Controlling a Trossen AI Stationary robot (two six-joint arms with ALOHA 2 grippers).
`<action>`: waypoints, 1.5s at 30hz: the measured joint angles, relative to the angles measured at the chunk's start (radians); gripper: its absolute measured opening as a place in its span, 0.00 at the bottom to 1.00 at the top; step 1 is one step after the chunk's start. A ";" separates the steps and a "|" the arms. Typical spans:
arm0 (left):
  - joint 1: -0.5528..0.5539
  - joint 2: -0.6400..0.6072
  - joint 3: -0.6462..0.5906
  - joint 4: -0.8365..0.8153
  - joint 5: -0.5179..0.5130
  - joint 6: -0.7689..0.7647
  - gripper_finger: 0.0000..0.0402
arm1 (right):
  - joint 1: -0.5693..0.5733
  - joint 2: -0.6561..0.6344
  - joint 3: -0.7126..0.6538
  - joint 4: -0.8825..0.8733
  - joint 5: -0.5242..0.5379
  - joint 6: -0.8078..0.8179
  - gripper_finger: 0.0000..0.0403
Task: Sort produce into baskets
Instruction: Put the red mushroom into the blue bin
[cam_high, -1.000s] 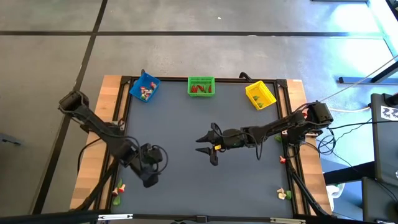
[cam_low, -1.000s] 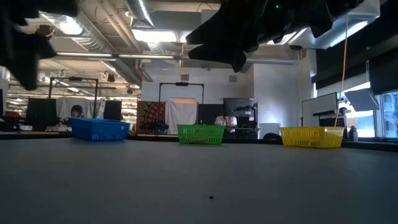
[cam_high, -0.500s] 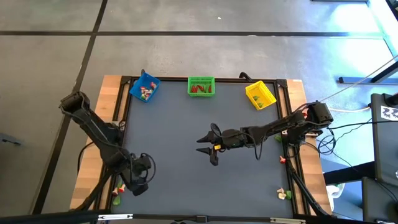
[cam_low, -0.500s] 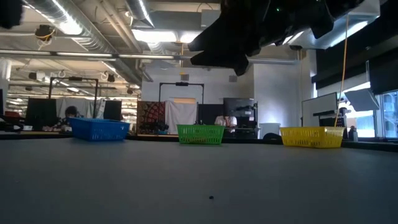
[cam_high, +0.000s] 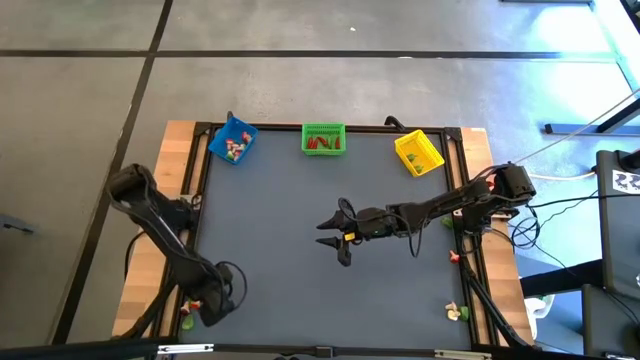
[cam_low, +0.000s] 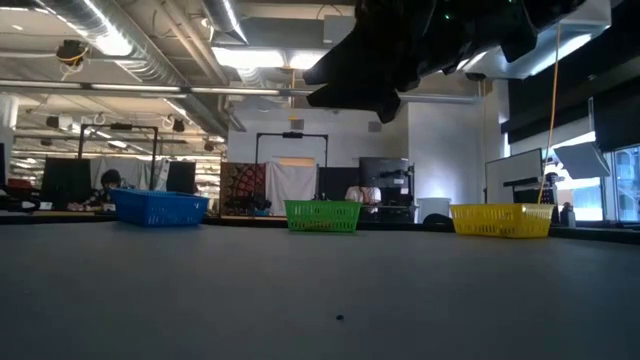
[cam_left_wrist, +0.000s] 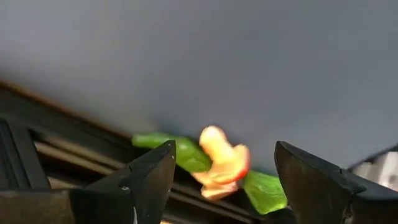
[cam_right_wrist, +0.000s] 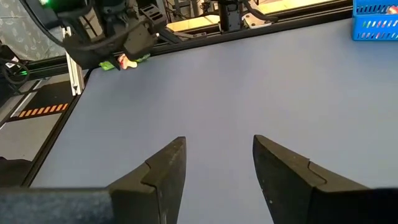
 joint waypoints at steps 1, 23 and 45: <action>-0.004 0.013 0.000 0.000 0.017 -0.012 0.66 | 0.000 0.000 0.000 0.000 0.000 0.000 0.46; -0.010 0.059 0.000 0.103 0.075 -0.054 0.66 | 0.000 0.001 0.000 -0.006 0.000 -0.001 0.46; -0.017 0.059 0.000 0.089 0.059 0.096 0.25 | 0.000 0.001 0.000 -0.058 0.000 -0.001 0.46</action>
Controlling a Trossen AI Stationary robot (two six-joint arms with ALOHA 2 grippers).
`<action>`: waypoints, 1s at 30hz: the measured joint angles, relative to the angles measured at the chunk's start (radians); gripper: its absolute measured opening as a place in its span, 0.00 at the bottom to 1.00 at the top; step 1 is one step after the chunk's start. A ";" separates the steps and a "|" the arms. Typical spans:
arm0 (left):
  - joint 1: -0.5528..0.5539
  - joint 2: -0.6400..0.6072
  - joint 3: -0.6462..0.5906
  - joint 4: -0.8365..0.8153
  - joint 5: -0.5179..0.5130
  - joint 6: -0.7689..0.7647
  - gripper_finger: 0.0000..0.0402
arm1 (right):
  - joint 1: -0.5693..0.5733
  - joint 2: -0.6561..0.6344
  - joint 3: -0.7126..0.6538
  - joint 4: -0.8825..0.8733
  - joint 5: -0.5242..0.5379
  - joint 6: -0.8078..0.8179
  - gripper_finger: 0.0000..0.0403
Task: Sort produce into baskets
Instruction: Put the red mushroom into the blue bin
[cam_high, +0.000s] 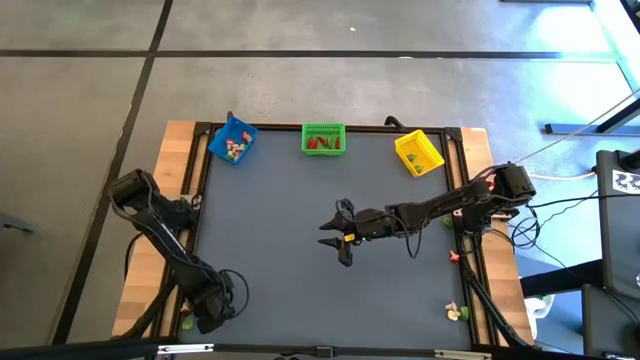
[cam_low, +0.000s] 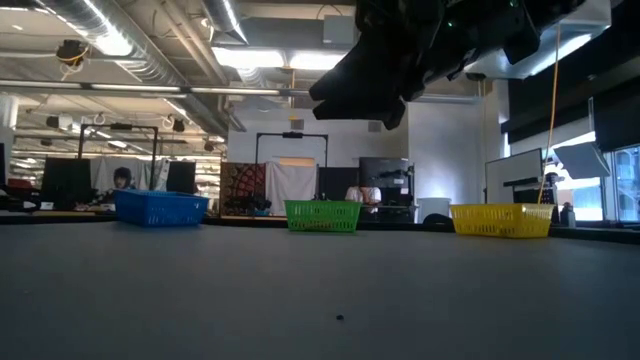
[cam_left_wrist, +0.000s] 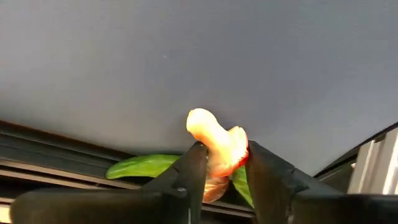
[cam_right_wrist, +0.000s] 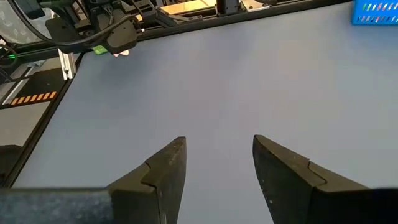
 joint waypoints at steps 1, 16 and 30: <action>0.001 0.000 0.000 -0.006 0.000 0.007 0.24 | 0.000 0.000 0.000 0.000 0.000 0.000 0.46; 0.010 -0.068 0.000 -0.012 -0.003 0.055 0.22 | 0.000 0.000 0.000 0.002 0.000 0.001 0.46; 0.152 -0.264 0.000 -0.114 -0.203 0.179 0.22 | 0.000 0.000 0.000 0.002 0.000 0.000 0.46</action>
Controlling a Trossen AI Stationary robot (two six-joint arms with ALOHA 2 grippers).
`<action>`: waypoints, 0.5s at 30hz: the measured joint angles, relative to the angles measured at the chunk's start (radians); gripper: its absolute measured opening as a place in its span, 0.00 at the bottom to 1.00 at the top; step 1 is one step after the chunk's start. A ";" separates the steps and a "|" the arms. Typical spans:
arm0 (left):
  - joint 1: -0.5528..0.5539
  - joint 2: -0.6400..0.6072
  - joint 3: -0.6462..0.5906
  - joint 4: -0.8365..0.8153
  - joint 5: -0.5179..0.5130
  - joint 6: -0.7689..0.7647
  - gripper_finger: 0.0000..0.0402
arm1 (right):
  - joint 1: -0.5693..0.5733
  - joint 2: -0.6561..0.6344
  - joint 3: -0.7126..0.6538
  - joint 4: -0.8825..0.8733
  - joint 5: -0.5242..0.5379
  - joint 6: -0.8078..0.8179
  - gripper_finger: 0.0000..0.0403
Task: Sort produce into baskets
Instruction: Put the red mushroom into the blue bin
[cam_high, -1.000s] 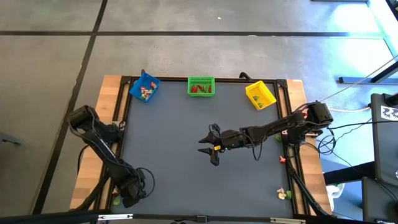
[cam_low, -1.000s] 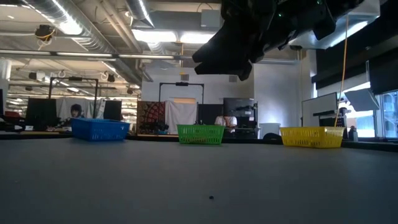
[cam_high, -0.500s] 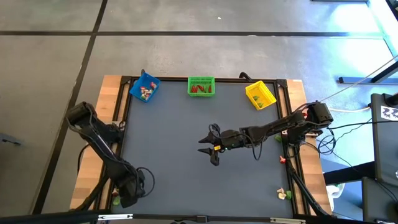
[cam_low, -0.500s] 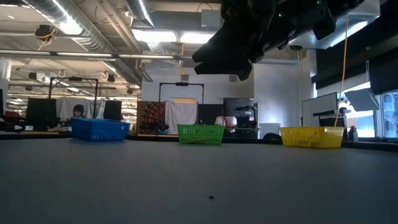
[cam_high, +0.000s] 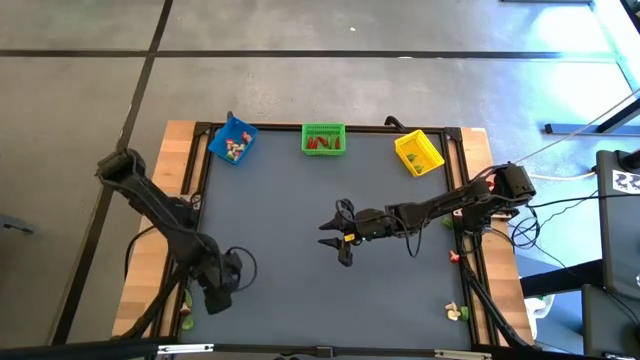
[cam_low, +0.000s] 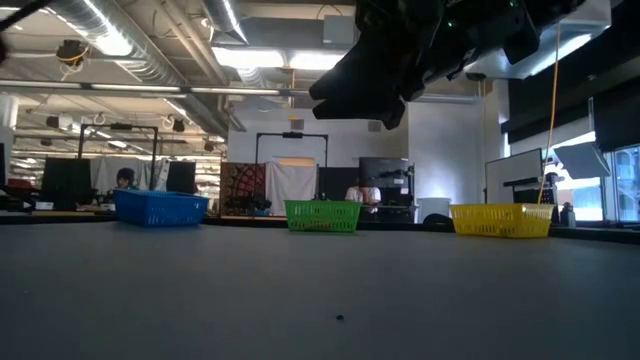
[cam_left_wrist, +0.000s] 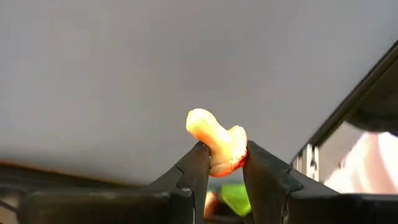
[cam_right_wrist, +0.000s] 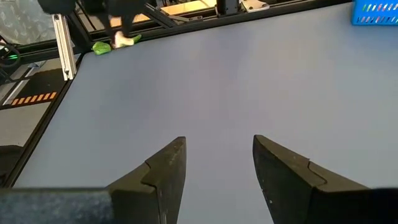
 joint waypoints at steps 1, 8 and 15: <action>0.016 -0.015 0.000 -0.013 -0.021 0.017 0.22 | 0.000 0.000 0.000 0.000 0.000 0.000 0.46; 0.141 -0.117 0.000 -0.074 -0.147 0.149 0.22 | 0.000 0.000 0.000 0.000 0.000 0.000 0.46; 0.273 -0.216 0.000 -0.112 -0.293 0.288 0.22 | 0.000 0.000 0.000 -0.001 0.002 0.000 0.46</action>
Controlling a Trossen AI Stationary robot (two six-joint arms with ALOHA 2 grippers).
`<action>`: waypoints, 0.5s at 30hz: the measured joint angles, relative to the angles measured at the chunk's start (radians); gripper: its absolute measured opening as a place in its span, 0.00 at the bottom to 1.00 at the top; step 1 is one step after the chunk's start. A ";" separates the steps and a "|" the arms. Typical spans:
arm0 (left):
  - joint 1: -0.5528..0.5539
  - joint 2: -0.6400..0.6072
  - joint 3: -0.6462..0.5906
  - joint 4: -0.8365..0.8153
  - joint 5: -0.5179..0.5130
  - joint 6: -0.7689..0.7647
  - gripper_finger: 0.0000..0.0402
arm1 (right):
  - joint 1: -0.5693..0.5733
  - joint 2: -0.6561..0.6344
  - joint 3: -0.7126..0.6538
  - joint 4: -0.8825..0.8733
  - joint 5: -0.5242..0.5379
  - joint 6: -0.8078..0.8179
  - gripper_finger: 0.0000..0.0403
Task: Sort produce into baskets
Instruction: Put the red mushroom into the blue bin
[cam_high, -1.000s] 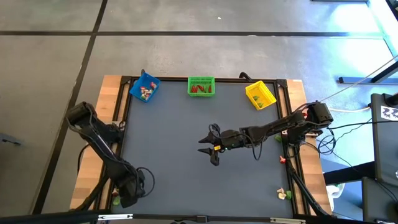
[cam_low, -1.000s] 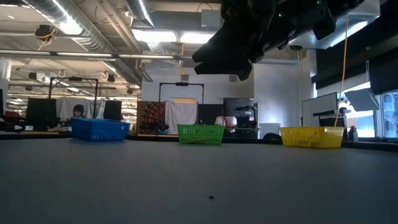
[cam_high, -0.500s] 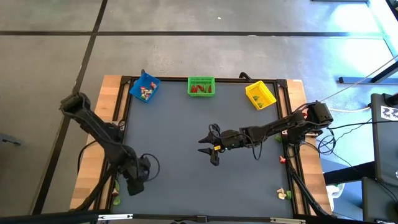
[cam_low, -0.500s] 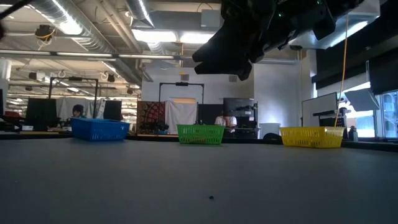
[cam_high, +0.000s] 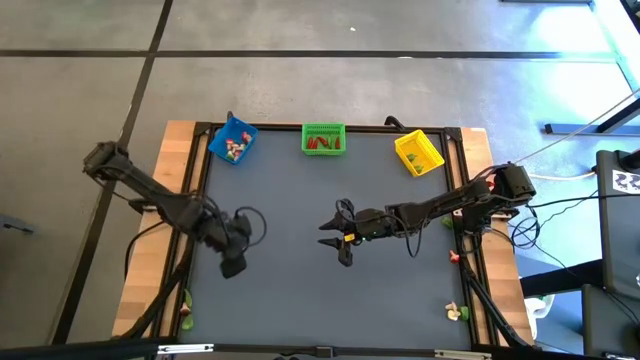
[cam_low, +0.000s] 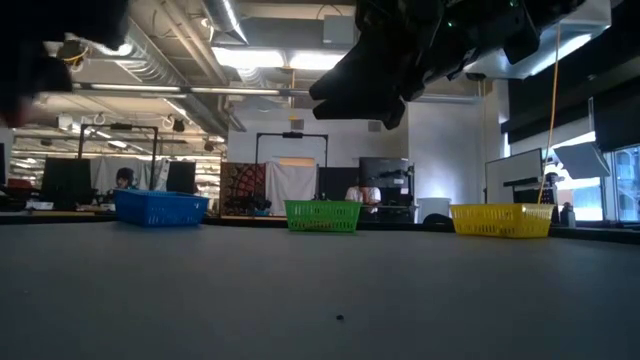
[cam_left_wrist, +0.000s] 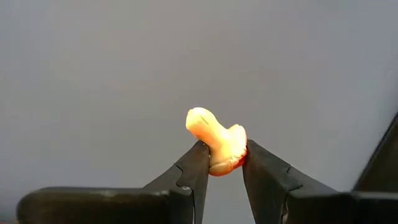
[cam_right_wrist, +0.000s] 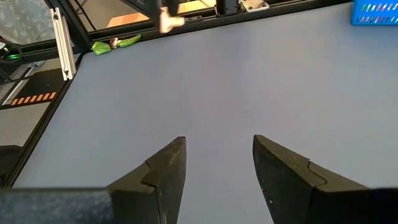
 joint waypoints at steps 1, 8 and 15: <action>0.020 -0.013 0.000 0.001 -0.016 0.023 0.22 | 0.000 0.000 0.000 0.000 0.000 0.000 0.46; 0.164 -0.079 0.000 -0.001 -0.173 0.157 0.22 | 0.000 0.000 0.000 0.000 0.001 0.000 0.46; 0.319 -0.095 0.000 -0.004 -0.331 0.293 0.22 | 0.000 0.000 0.000 0.000 0.002 0.000 0.46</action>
